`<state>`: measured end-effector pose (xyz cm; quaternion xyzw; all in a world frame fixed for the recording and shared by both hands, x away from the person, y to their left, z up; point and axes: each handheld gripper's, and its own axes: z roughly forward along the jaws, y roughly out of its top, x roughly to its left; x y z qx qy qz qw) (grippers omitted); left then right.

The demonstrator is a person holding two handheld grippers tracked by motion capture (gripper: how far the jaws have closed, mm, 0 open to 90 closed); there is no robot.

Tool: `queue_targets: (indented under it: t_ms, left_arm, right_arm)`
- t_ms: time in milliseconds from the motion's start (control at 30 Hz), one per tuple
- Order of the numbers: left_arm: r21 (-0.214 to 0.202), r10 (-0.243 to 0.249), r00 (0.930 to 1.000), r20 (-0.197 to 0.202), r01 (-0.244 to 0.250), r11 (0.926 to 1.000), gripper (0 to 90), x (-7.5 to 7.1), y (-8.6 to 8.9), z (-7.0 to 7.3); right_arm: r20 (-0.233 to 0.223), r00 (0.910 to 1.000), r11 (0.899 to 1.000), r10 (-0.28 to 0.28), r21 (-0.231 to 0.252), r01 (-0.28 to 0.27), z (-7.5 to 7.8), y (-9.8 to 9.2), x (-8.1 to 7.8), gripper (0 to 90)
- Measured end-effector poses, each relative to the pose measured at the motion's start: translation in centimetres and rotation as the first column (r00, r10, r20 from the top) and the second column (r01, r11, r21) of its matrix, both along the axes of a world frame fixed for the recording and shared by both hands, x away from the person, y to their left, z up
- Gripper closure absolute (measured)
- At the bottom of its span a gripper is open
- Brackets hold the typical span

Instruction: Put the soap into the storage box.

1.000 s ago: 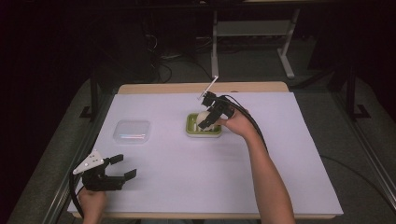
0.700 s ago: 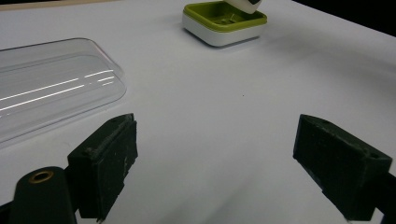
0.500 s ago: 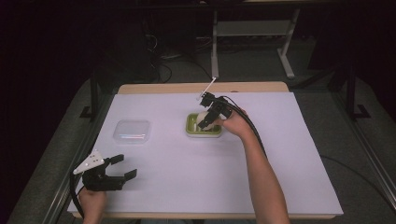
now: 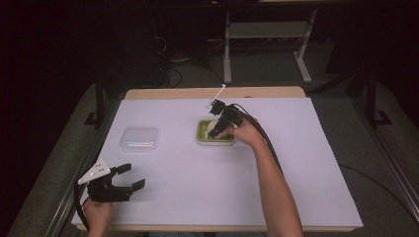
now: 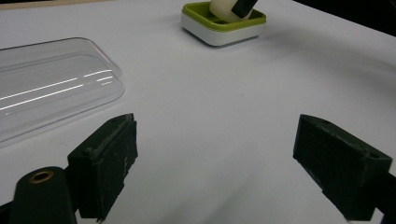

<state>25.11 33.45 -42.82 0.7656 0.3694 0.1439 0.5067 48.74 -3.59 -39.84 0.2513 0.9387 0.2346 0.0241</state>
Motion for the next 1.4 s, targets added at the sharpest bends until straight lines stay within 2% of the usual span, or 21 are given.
queue_targets:
  t_ms: [200,267,300,333,367,500,600,1400]
  left_arm:
    - [-0.001,0.000,1.0000,0.000,0.000,1.0000,13.1,0.0,-0.1,0.0]
    - [-0.001,0.000,1.0000,-0.002,0.000,1.0000,13.2,0.0,-0.1,0.0]
    - [-0.005,0.003,1.0000,-0.003,-0.003,1.0000,13.1,0.0,-0.1,0.0]
    - [-0.001,0.000,1.0000,-0.001,0.000,1.0000,13.2,0.0,-0.1,0.0]
    - [-0.005,0.002,1.0000,-0.003,-0.002,1.0000,13.1,0.0,-0.1,0.0]
    - [0.000,-0.003,1.0000,0.000,0.003,1.0000,13.1,0.0,-0.2,0.0]
    - [0.001,-0.004,1.0000,0.001,0.004,1.0000,13.2,0.0,-0.1,0.0]
    - [0.003,-0.009,1.0000,-0.002,0.009,1.0000,13.1,0.0,-0.3,0.0]
  right_arm:
    - [0.007,1.0000,1.000,0.001,0.004,-0.001,-0.1,0.1,0.0,23.3]
    - [0.025,0.9996,0.999,-0.012,0.040,0.011,0.4,-0.1,0.0,30.5]
    - [0.038,0.9991,0.998,-0.018,0.068,0.016,0.8,-0.3,0.0,40.5]
    - [0.049,0.9988,0.995,-0.008,0.095,0.004,1.2,-0.5,-0.1,42.5]
    - [0.053,0.9985,0.995,-0.010,0.102,0.005,1.5,-0.5,-0.2,37.1]
    - [0.054,0.9985,0.998,0.000,0.059,-0.003,1.7,-0.5,-0.4,35.9]
    - [0.021,0.9997,0.998,-0.014,0.055,0.013,1.4,-0.8,-0.4,33.9]
    - [0.013,0.9999,0.999,-0.002,0.048,0.002,1.8,-2.2,-1.8,32.3]
